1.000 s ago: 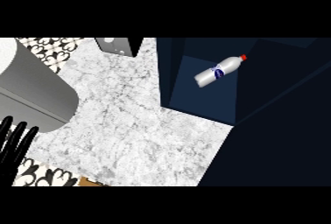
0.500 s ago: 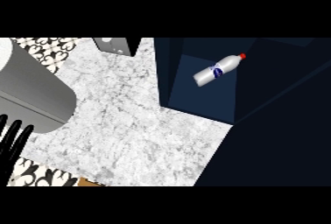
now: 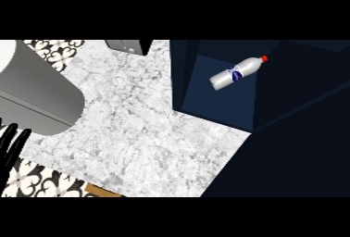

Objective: Pick up the bottled water, place it into the cabinet and close the cabinet

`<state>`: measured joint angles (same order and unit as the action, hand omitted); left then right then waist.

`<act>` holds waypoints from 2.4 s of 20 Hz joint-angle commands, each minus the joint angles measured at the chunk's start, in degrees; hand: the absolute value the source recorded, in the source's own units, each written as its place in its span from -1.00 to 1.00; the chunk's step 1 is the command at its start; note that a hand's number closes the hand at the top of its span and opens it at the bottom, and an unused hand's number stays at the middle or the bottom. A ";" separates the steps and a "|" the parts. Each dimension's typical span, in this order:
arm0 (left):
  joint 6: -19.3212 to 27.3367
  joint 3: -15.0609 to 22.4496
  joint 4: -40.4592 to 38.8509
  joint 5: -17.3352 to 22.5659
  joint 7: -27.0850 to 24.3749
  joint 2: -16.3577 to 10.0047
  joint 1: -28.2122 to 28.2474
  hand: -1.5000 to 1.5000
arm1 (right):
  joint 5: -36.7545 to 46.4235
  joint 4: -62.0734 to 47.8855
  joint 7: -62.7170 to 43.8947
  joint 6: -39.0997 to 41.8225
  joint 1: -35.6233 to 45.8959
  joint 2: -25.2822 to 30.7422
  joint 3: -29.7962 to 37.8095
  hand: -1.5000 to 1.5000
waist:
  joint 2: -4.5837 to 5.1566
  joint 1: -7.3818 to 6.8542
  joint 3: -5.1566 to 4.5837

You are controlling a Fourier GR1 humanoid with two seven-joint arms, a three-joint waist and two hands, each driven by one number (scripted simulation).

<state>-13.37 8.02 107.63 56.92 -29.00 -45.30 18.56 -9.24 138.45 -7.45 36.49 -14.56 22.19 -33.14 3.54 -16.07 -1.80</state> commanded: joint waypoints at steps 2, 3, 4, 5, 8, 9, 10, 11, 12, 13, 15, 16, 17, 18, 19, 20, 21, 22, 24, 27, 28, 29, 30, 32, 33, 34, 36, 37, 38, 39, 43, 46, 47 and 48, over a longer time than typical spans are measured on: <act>-0.53 -0.68 -1.10 0.44 0.05 -0.25 -0.06 -1.00 | -4.59 -4.63 -4.39 -3.28 1.50 -4.66 -5.10 1.00 | 0.68 -0.11 0.30; -0.63 -0.34 0.11 0.40 0.14 -0.27 -0.07 -1.00 | -4.47 -5.63 -4.47 -4.10 1.59 -5.19 -3.93 1.00 | 0.52 -0.18 0.43; -1.12 -0.83 -0.98 0.50 0.10 -0.58 -0.17 -1.00 | -5.01 -5.67 -5.26 -4.54 2.21 -5.31 -3.34 1.00 | 0.51 0.33 0.28; -1.13 -0.89 -0.96 0.35 -0.26 -0.29 -0.52 -1.00 | -5.14 -6.46 -5.84 -5.24 3.48 -6.14 -2.75 1.00 | 0.50 0.40 0.28; -1.17 -1.12 -1.37 0.71 -0.05 -0.36 -0.47 -1.00 | -3.80 -7.64 -8.91 -6.30 9.43 -7.51 -0.32 1.00 | -0.28 1.11 0.36; -1.40 -1.26 -2.03 1.16 0.43 -0.71 -0.08 -1.00 | -3.52 -8.16 -10.10 -6.52 11.14 -7.97 -0.13 1.00 | -0.44 1.35 0.34; -1.44 -1.52 -1.05 1.60 0.46 -0.83 -0.11 -1.00 | -3.10 -10.34 -11.17 -6.58 12.95 -8.16 0.81 1.00 | -0.58 0.95 0.52; -1.18 -1.31 -1.81 1.00 0.09 -0.37 -0.28 -1.00 | -2.69 -11.30 -12.40 -6.47 14.73 -8.39 0.79 1.00 | -0.57 1.34 0.37; -1.41 -1.37 -2.04 1.44 0.37 -0.47 -0.59 -1.00 | -2.72 -12.11 -13.70 -6.08 16.87 -8.32 1.20 1.00 | -0.57 1.80 0.35; -1.09 -1.31 -2.17 1.26 0.54 -0.51 -0.42 -1.00 | -2.64 -13.49 -14.80 -6.20 18.65 -8.74 1.53 1.00 | -0.66 1.87 0.40; -1.71 -2.13 -2.94 1.74 0.18 -0.70 0.23 -1.00 | -2.87 -16.16 -16.88 -6.79 22.36 -9.81 2.82 1.00 | -1.01 1.52 0.41; -1.48 -1.32 -1.95 1.47 0.32 -0.31 -0.02 -1.00 | -2.72 -17.98 -17.51 -7.46 23.77 -10.89 3.01 1.00 | -1.00 1.58 0.46; -1.49 -2.03 -2.86 1.83 0.43 -0.63 -0.27 -1.00 | -2.79 -19.66 -18.71 -7.64 25.85 -11.36 3.43 1.00 | -0.92 1.97 0.46; -1.64 -2.40 -3.10 2.05 0.41 -0.80 0.02 -1.00 | -2.96 -21.60 -19.67 -8.58 27.53 -12.77 3.52 1.00 | -1.15 2.01 0.56; -1.09 -1.91 -2.83 2.27 1.10 -0.75 0.04 -1.00 | -2.75 -23.00 -20.70 -9.49 29.60 -14.25 3.52 1.00 | -1.31 2.78 0.71; -1.96 -1.41 -2.67 1.67 0.63 -0.53 0.36 -1.00 | -2.53 -24.88 -21.03 -9.75 31.31 -14.96 4.42 1.00 | -1.20 2.25 0.69; -1.27 -2.26 -3.48 2.01 0.49 -0.45 -0.25 -1.00 | -2.96 -26.52 -22.16 -10.21 32.58 -15.70 4.55 1.00 | -1.11 2.94 0.68; -1.64 -2.56 -3.56 2.28 0.50 -0.67 0.03 -1.00 | -2.90 -27.75 -22.86 -11.21 34.08 -17.21 4.59 1.00 | -1.38 2.69 0.68; -1.76 -1.86 -4.39 2.29 0.66 -0.07 -0.08 -1.00 | -3.39 -32.32 -24.27 -11.88 38.00 -19.15 5.59 1.00 | -1.06 3.58 0.77; -2.11 -3.00 -4.73 2.49 0.39 -0.52 0.20 -1.00 | -3.09 -39.98 -26.09 -15.46 46.10 -21.95 8.33 1.00 | -1.29 3.48 1.08; -2.84 -3.21 -4.78 2.64 0.11 -0.58 1.34 -1.00 | -2.65 -42.94 -26.53 -17.07 48.32 -22.01 8.77 1.00 | -1.61 3.21 1.17; -3.29 -3.29 -4.91 3.21 0.50 -0.80 1.28 -1.00 | -2.63 -45.28 -26.15 -19.20 50.61 -22.04 9.33 1.00 | -1.57 3.51 1.24; -1.60 -3.08 -4.28 3.02 0.45 -0.03 0.29 -1.00 | -1.82 -46.71 -26.24 -21.51 53.44 -22.07 10.35 1.00 | -1.52 3.86 1.29; -2.77 -3.67 -4.95 3.24 0.12 -0.32 1.65 -1.00 | 0.09 -50.93 -24.63 -25.28 58.77 -22.12 13.30 1.00 | -1.81 4.07 1.39; -2.86 -4.14 -4.75 3.87 0.14 -0.37 1.01 -1.00 | 0.56 -52.97 -24.60 -27.36 60.84 -22.14 14.86 1.00 | -1.68 4.28 1.39; -3.13 -3.98 -5.17 4.08 0.39 -0.32 1.15 -1.00 | 0.82 -56.19 -23.63 -28.65 62.65 -22.15 15.54 1.00 | -1.50 4.84 1.44; -3.70 -4.13 -5.84 2.83 -0.45 -0.26 2.16 -1.00 | 1.73 -60.75 -21.63 -33.58 65.38 -22.17 17.17 1.00 | -1.45 4.36 1.45; -3.81 -3.74 -6.17 3.00 -0.74 0.61 1.36 -1.00 | 1.18 -62.83 -21.76 -34.36 68.87 -22.18 19.00 1.00 | -1.42 5.42 1.43; -3.46 -4.32 -5.98 2.90 -0.98 0.48 1.82 -1.00 | 2.20 -65.86 -20.43 -36.12 69.96 -22.18 19.15 1.00 | -1.35 4.88 1.48; -3.52 -4.00 -5.39 2.64 -0.89 0.54 1.87 -1.00 | 1.35 -68.04 -19.61 -37.94 71.87 -22.19 18.68 1.00 | -1.46 4.85 1.53; -4.95 -4.26 -6.21 2.06 -1.49 0.60 3.11 -1.00 | -0.20 -73.37 -16.81 -41.57 74.52 -22.20 20.99 1.00 | -1.32 5.36 1.56; -5.25 -4.93 -5.17 3.39 -1.06 0.28 3.37 -1.00 | -1.71 -75.08 -14.76 -45.97 74.39 -22.20 21.85 -1.00 | -1.32 5.68 1.65; -5.14 -4.77 -5.57 3.47 -1.28 0.85 3.51 -1.00 | -3.37 -75.60 -14.94 -46.95 74.19 -22.20 22.25 -1.00 | -1.14 5.57 1.63; -5.07 -5.46 -5.34 3.90 -0.82 0.09 3.17 -1.00 | -3.99 -76.21 -15.41 -47.34 74.83 -22.20 22.54 -1.00 | -1.13 5.83 1.66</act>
<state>-18.10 3.26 102.27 60.21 -29.96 -44.95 21.47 -12.98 71.54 -26.33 -3.99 53.76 -0.04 -18.42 0.72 -10.19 0.02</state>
